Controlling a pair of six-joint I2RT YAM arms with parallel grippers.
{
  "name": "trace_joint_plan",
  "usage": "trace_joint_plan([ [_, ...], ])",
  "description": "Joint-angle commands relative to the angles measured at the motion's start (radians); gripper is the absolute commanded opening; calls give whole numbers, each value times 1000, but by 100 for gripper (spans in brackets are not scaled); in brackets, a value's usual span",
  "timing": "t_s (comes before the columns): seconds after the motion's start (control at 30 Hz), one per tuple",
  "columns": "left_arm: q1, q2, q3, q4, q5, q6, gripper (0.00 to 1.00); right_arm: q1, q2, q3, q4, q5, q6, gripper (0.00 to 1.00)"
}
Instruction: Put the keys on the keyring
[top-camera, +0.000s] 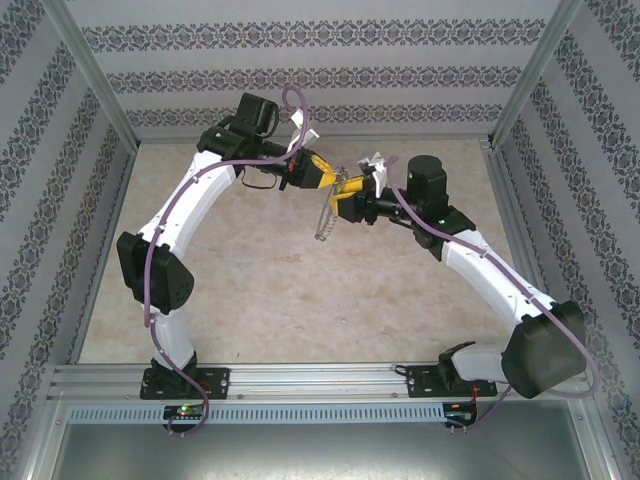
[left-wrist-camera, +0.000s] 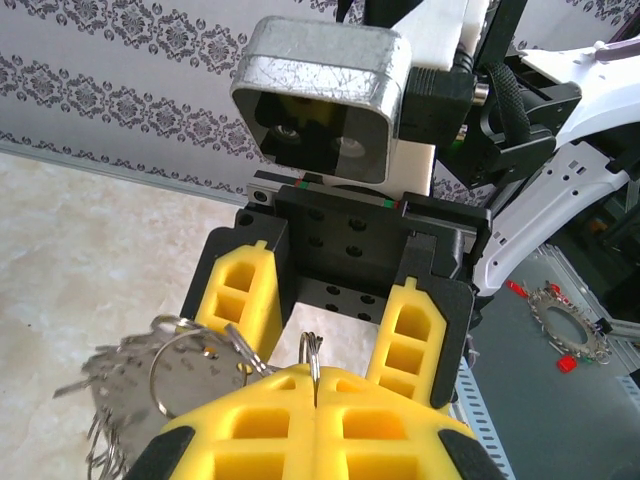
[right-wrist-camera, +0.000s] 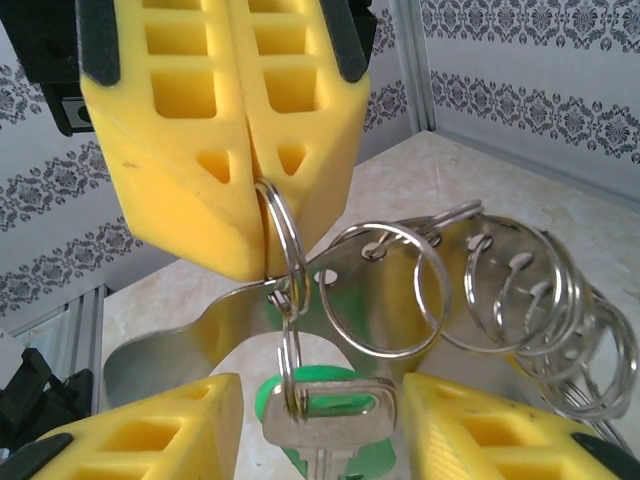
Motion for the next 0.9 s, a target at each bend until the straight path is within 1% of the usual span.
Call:
trace_joint_plan([
  [0.0, -11, -39, -7, 43, 57, -9, 0, 29, 8, 27, 28, 24, -11, 43],
  [0.1, -9, -41, -8, 50, 56, -17, 0, 48, 7, 16, 18, 57, -23, 38],
  [0.37, -9, -43, -10, 65, 52, -29, 0, 92, -17, -12, -23, 165, -61, 19],
  [0.5, -10, -42, -12, 68, 50, -31, 0, 105, -33, -17, -45, 191, -78, 6],
  [0.6, -10, -43, -13, 74, 50, -36, 0, 115, -36, -13, -56, 196, -86, 0],
  [0.7, -9, -42, -15, 81, 51, -42, 0, 135, -25, 9, -89, 174, -109, 0],
  [0.87, -10, -41, -20, 86, 50, -46, 0, 175, 17, 79, -225, 134, -190, 0],
])
